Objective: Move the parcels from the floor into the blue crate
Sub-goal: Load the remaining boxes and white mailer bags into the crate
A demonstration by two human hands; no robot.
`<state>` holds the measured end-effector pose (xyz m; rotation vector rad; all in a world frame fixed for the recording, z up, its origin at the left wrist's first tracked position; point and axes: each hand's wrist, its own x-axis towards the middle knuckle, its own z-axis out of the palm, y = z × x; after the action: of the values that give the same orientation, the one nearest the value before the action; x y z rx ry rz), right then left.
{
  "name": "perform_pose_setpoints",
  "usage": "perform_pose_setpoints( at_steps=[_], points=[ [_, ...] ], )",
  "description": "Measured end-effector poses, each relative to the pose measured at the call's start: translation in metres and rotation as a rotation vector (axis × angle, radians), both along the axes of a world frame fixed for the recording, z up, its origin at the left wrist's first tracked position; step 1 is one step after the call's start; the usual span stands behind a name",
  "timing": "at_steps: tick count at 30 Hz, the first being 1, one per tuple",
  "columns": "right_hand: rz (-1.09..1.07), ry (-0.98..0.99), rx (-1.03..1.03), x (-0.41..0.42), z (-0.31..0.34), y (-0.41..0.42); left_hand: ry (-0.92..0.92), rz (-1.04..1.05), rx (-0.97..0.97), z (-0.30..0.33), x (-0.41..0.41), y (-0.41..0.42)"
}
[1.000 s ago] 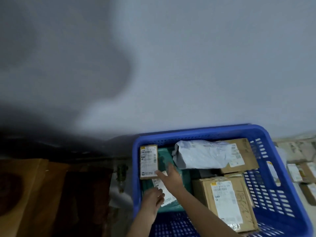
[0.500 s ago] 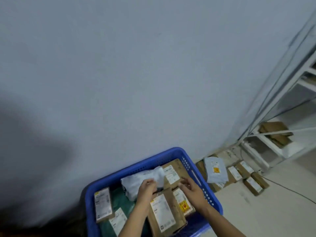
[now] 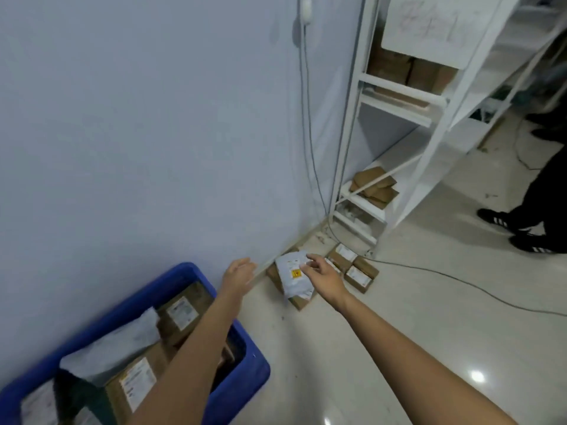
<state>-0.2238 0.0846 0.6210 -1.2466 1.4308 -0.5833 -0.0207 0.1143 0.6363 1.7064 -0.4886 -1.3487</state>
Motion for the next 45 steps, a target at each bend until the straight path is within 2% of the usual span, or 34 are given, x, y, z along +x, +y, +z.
perform_pose_setpoints(
  at_steps=[4, 8, 12, 19, 25, 31, 37, 42, 45],
  points=[
    [-0.02, 0.011, 0.019, -0.066, 0.007, -0.038, -0.057, -0.056, -0.002, 0.005, -0.059, -0.041],
    [-0.073, 0.022, 0.007, -0.118, 0.008, -0.075, -0.038, -0.096, -0.001, -0.001, -0.111, -0.085],
    [-0.1, 0.033, 0.034, -0.168, 0.006, -0.118, -0.008, -0.14, 0.04, -0.029, -0.156, -0.132],
    [-0.123, 0.202, 0.079, -0.247, -0.025, -0.224, 0.081, -0.095, 0.133, -0.087, -0.225, -0.233],
    [-0.094, 0.287, 0.135, -0.289, -0.044, -0.306, 0.149, -0.087, 0.197, -0.111, -0.269, -0.306],
    [0.089, 0.335, 0.196, -0.295, -0.071, -0.376, 0.149, 0.003, 0.261, -0.129, -0.28, -0.35],
    [0.416, 0.454, 0.293, -0.3, -0.134, -0.441, 0.144, 0.211, 0.323, -0.172, -0.296, -0.367],
    [0.584, 0.536, 0.359, -0.329, -0.212, -0.481, 0.196, 0.3, 0.369, -0.236, -0.345, -0.379],
    [0.61, 0.6, 0.356, -0.349, -0.279, -0.494, 0.222, 0.32, 0.391, -0.301, -0.372, -0.39]
  ],
)
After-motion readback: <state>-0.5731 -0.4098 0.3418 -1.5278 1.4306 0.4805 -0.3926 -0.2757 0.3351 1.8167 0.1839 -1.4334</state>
